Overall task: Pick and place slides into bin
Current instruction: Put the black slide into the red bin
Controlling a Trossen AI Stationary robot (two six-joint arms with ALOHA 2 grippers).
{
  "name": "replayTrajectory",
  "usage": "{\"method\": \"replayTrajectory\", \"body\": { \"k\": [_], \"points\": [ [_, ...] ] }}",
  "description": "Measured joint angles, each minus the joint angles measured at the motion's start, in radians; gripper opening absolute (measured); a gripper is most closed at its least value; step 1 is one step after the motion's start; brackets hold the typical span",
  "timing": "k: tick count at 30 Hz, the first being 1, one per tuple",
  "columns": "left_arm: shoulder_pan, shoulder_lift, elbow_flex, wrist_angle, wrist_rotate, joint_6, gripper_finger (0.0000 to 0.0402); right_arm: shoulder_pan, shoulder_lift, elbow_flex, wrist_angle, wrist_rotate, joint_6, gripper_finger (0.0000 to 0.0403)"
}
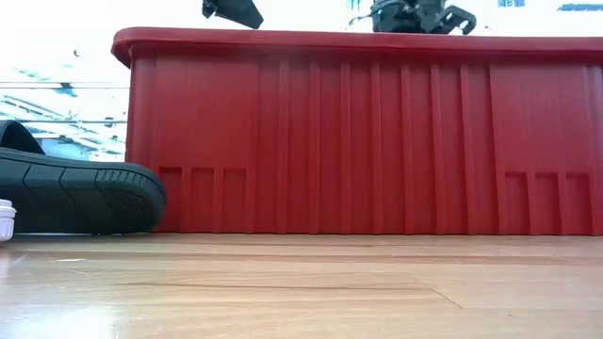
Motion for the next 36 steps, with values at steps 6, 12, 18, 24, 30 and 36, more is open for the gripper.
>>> {"method": "replayTrajectory", "body": {
  "k": [6,12,18,24,30,36],
  "points": [
    [0.012,0.0,0.0,-0.001,0.0,0.0,0.012,0.002,-0.042,0.001,0.0,-0.129,0.001,0.0],
    [0.047,0.0,0.0,0.001,0.081,0.002,0.012,0.0,-0.042,-0.026,0.001,-0.096,0.039,0.0],
    [0.121,0.057,0.0,0.094,0.258,0.026,0.012,0.001,-0.042,-0.038,0.002,-0.097,0.019,0.0],
    [0.18,0.136,0.002,0.199,0.427,0.048,0.012,0.001,-0.043,-0.039,0.002,-0.097,0.016,0.0],
    [0.19,0.21,0.0,0.258,0.469,0.136,0.012,0.001,-0.043,-0.039,0.003,-0.047,0.015,0.0],
    [0.201,0.261,0.0,0.345,0.469,0.132,0.012,-0.003,-0.045,-0.039,0.094,0.007,0.02,0.0]
  ]
}}
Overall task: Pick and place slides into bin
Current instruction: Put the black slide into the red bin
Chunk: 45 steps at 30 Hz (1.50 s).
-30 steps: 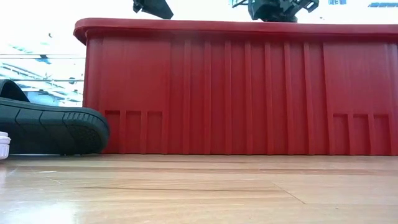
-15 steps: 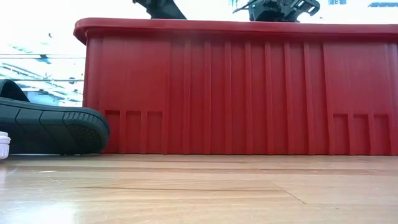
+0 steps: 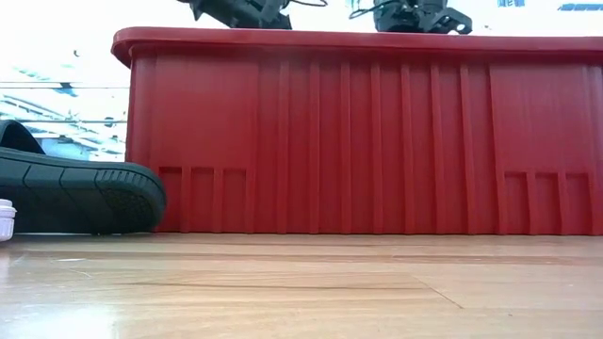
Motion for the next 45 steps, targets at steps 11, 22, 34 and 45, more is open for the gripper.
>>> {"method": "replayTrajectory", "body": {
  "k": [11,22,34,45],
  "points": [
    [-0.057,0.088,0.0,0.124,-0.092,0.225,0.012,-0.053,-0.066,0.0,0.152,-0.102,0.076,0.0],
    [-0.133,0.142,0.0,0.272,-0.226,0.374,0.012,-0.077,-0.087,0.0,0.201,-0.164,0.11,0.0],
    [-0.153,0.174,0.0,0.32,-0.351,0.477,0.012,-0.078,-0.087,0.0,0.242,-0.241,0.112,0.0],
    [-0.155,0.174,0.0,0.35,-0.377,0.497,0.012,-0.078,-0.087,0.0,0.287,-0.243,0.135,0.0]
  ]
}}
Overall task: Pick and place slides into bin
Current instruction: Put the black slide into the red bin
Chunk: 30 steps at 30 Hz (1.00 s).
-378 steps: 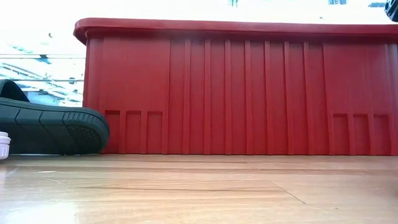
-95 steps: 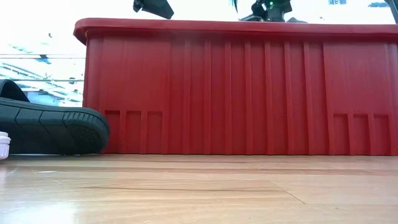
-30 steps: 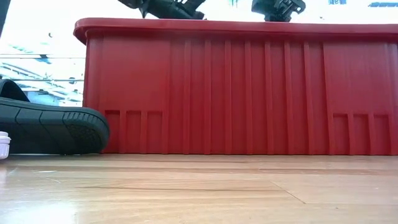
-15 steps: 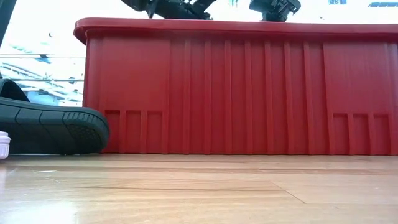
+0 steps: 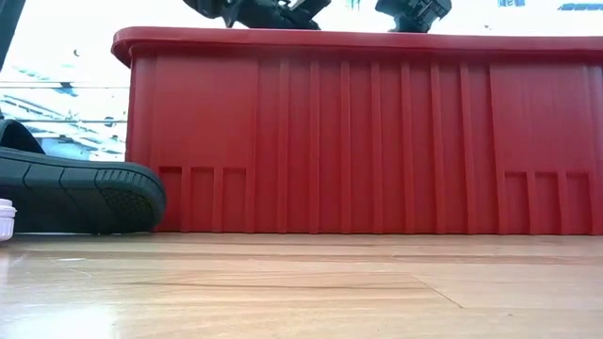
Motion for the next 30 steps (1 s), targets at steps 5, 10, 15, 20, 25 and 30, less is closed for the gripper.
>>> {"method": "replayTrajectory", "body": {
  "k": [5,10,15,20,25,30],
  "points": [
    [0.0,0.0,0.0,0.048,0.0,-0.002,0.012,0.0,-0.001,0.0,0.009,0.0,0.023,0.0],
    [0.0,0.0,-0.001,0.052,0.001,-0.009,0.0077,0.0,-0.001,0.0,0.013,-0.003,0.03,0.0],
    [0.0,0.0,-0.001,0.033,0.001,-0.017,0.001,0.001,-0.001,0.0,0.014,-0.014,0.053,0.0],
    [0.0,0.0,-0.001,0.028,0.005,-0.021,0.0005,0.001,-0.001,0.0,0.014,-0.008,0.052,0.0],
    [0.0,0.0,-0.001,0.022,0.009,-0.023,0.0003,0.002,0.0,0.0,0.015,0.0,0.048,0.0015],
    [0.0,0.0,0.0,0.019,0.01,-0.024,0.0002,0.002,0.0,0.0,0.015,0.001,0.045,0.0035]
  ]
}}
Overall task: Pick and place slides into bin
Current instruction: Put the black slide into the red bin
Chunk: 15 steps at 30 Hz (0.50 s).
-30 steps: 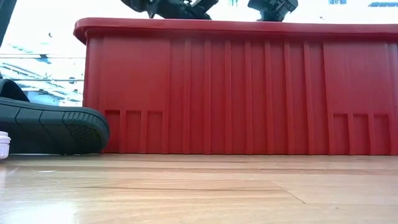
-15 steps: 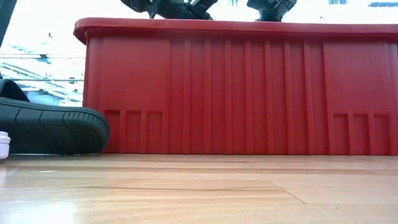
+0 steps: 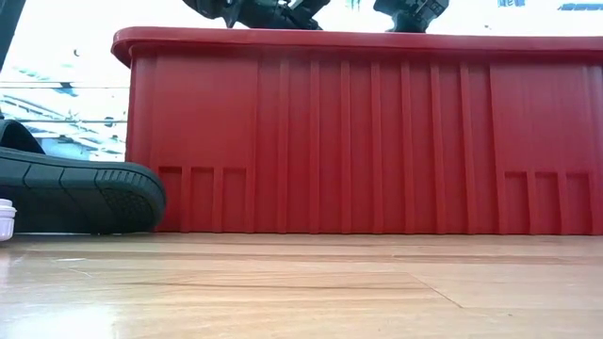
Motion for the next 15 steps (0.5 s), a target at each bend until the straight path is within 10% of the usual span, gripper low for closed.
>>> {"method": "replayTrajectory", "body": {
  "k": [15],
  "points": [
    [0.011,0.0,0.0,-0.031,0.009,-0.053,0.0001,0.0,0.0,0.0,0.006,0.057,0.005,0.0141]
  ]
}}
